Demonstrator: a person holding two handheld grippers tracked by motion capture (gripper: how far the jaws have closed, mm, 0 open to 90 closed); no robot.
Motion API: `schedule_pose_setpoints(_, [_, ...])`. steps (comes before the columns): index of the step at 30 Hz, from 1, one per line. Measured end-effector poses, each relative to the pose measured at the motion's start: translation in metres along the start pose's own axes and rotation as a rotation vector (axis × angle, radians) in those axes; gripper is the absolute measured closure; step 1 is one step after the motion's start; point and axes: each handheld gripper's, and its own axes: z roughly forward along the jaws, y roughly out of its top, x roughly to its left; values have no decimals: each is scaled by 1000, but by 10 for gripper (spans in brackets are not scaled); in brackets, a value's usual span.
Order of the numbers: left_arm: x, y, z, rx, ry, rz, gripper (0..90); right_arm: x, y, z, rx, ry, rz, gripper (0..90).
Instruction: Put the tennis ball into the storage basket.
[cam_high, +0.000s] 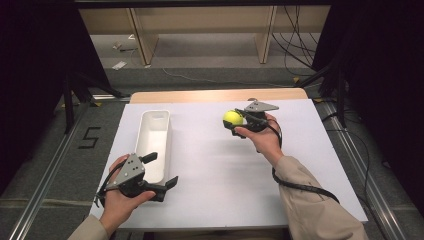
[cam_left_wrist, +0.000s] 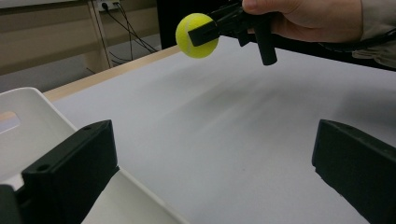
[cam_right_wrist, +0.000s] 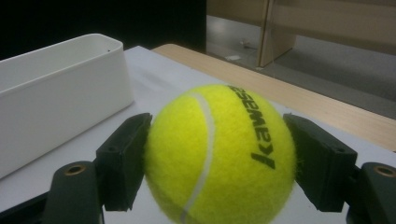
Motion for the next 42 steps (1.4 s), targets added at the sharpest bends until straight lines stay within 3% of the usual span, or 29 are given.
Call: schedule_pose_setpoints(42, [0,0,0,-1,0,0,0,13,14,7,-40,28,-10,273])
